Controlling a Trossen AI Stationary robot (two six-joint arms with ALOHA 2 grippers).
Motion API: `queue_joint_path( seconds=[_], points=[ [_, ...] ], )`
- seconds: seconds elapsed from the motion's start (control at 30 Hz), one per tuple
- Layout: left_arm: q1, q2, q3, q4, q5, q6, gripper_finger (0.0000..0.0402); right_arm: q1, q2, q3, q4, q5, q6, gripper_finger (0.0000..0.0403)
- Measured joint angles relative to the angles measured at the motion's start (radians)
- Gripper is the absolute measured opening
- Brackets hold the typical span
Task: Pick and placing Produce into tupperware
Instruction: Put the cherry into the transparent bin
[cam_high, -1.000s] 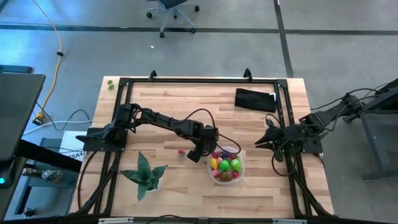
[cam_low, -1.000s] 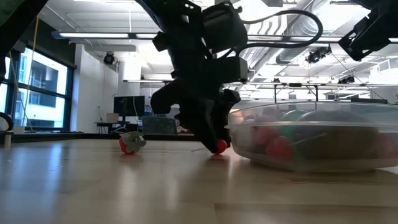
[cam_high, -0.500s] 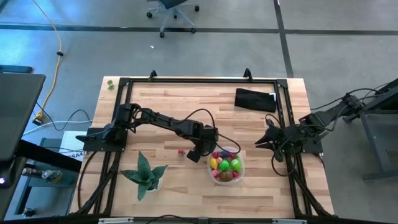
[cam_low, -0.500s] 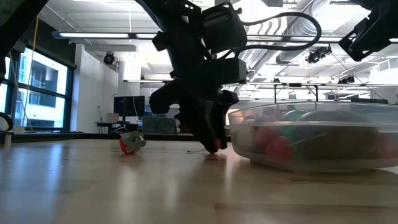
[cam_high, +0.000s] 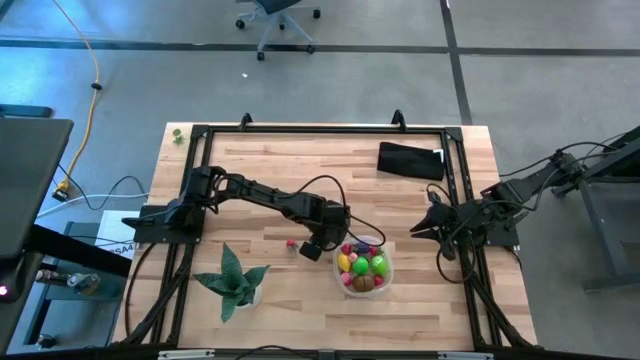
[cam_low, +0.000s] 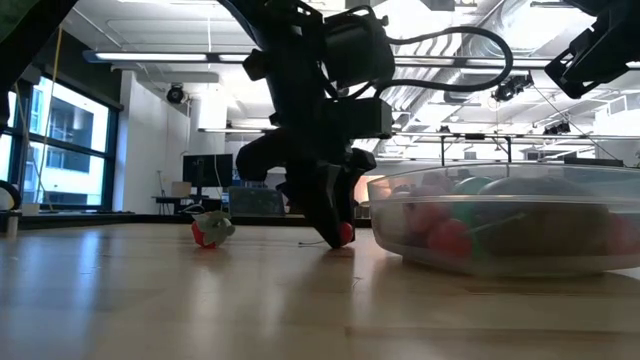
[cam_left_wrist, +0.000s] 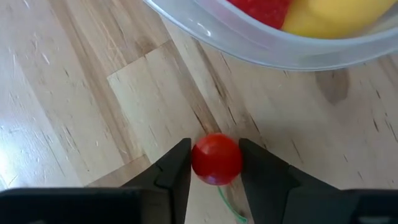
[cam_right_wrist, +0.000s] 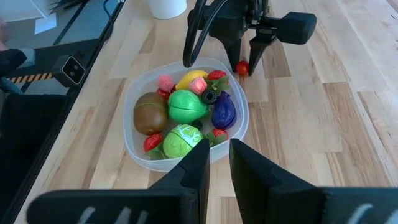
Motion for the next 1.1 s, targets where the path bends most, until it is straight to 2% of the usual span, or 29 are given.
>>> queue_joint_path(
  seconds=[0.2, 0.57, 0.8, 0.97, 1.1],
  points=[
    [0.000, 0.000, 0.000, 0.001, 0.000, -0.010, 0.0107, 0.000, 0.000, 0.000, 0.000, 0.000, 0.000, 0.0051],
    [0.005, -0.019, 0.000, -0.021, 0.000, -0.011, 0.0125, 0.000, 0.000, 0.000, 0.000, 0.000, 0.000, 0.0051],
    [0.005, -0.117, 0.000, -0.044, -0.015, -0.017, 0.0126, 0.000, 0.000, 0.000, 0.000, 0.000, 0.000, 0.0051],
    [-0.011, -0.206, 0.000, 0.039, -0.030, -0.021, 0.0126, 0.000, 0.000, 0.000, -0.001, 0.000, 0.000, 0.0051],
    [-0.051, -0.221, 0.035, 0.095, -0.029, -0.019, 0.0126, 0.000, 0.000, 0.000, -0.002, 0.000, 0.000, 0.0051]
  ],
)
